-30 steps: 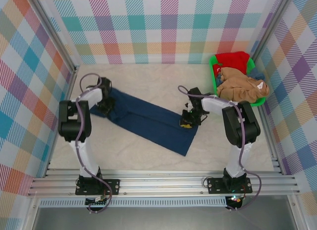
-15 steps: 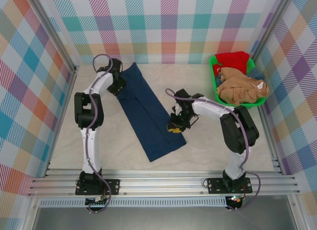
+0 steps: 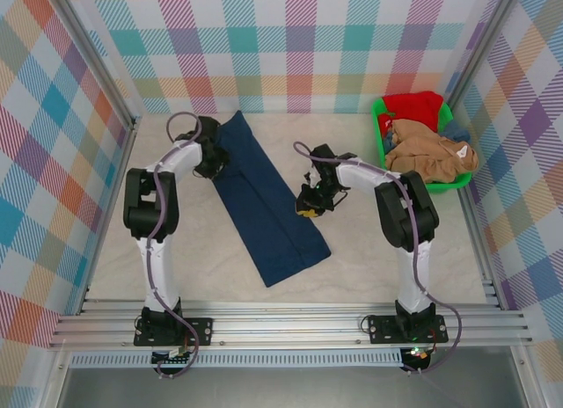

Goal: Fold and stack the t-shirts

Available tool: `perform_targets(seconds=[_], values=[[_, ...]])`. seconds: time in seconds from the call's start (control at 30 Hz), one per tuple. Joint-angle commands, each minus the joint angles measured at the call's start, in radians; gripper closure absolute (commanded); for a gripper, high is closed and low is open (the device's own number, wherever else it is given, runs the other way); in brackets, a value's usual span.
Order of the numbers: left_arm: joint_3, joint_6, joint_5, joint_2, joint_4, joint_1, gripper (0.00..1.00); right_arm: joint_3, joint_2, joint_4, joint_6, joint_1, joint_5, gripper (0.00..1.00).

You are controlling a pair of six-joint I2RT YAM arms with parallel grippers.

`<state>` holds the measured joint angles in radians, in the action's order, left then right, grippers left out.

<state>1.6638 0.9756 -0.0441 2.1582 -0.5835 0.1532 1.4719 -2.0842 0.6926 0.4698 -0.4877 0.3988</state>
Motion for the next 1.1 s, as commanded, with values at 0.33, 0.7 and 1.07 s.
perform_targets(seconds=[0.33, 0.7, 1.07], values=[[0.034, -0.034, -0.044, 0.132, 0.014, 0.05, 0.64, -0.242, 0.051, -0.045, 0.065, -0.071, -0.003, 0.81], [0.43, -0.069, -0.12, 0.374, -0.095, 0.166, 0.64, -0.463, 0.188, -0.106, 0.179, -0.065, 0.016, 0.82], [0.324, -0.096, 0.057, 0.244, -0.176, 0.153, 0.6, -0.292, 0.12, -0.077, 0.229, -0.007, 0.001, 0.78]])
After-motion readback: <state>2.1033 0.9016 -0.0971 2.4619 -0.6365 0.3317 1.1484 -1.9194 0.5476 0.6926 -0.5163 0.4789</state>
